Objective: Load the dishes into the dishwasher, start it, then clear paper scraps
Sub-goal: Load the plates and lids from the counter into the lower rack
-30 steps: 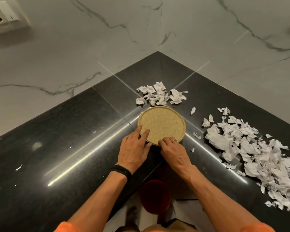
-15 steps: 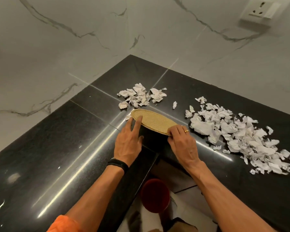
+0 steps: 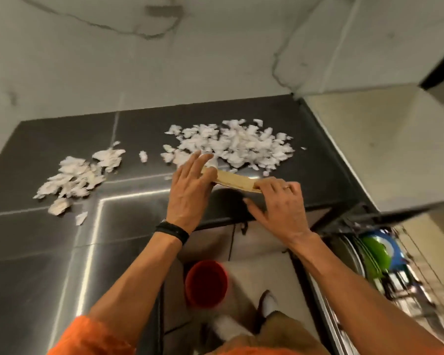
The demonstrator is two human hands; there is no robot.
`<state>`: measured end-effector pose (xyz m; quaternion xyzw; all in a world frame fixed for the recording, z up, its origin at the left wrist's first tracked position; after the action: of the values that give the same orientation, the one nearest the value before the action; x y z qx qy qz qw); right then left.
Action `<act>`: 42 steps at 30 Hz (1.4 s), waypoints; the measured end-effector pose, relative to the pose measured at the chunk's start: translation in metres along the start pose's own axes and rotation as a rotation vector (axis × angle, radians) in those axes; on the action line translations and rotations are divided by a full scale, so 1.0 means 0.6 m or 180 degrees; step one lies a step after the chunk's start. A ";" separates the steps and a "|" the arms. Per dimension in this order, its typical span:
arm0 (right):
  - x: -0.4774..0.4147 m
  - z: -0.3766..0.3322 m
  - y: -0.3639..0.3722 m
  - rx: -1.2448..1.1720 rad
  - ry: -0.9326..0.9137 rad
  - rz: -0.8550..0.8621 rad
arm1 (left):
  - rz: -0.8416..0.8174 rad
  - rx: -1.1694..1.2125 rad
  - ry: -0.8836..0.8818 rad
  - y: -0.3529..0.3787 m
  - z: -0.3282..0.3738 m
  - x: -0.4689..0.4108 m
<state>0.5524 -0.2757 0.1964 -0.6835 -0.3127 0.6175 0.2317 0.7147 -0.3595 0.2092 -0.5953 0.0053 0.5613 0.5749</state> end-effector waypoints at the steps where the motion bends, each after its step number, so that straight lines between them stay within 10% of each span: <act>1: 0.008 0.018 -0.021 0.0152 0.0055 0.0014 | -0.0098 0.0063 0.0150 0.026 0.043 -0.005; 11: 0.164 0.207 -0.153 0.0388 0.1076 -0.0096 | -0.0775 0.0790 0.1200 0.188 0.393 0.040; 23: 0.478 0.453 -0.258 -0.0669 0.1963 0.0252 | -0.1816 0.1266 0.0826 0.446 0.604 0.157; 42: 0.821 0.676 0.182 0.0345 0.3260 -0.0513 | -0.2259 0.1151 0.0910 0.999 0.568 0.468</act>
<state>0.1871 -0.0282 -0.2774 -0.8587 -0.1785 0.1995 0.4370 0.2020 -0.1476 -0.2878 -0.5215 -0.0220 0.2303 0.8213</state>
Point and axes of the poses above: each hand's wrist, its own x-axis away from the middle knuckle, its own y-axis out of the palm, z = x × y, the point moved 10 cm from there along -x, towards the middle knuckle, and after that the axes turned 15 degrees about z, right-handed, at the moved point
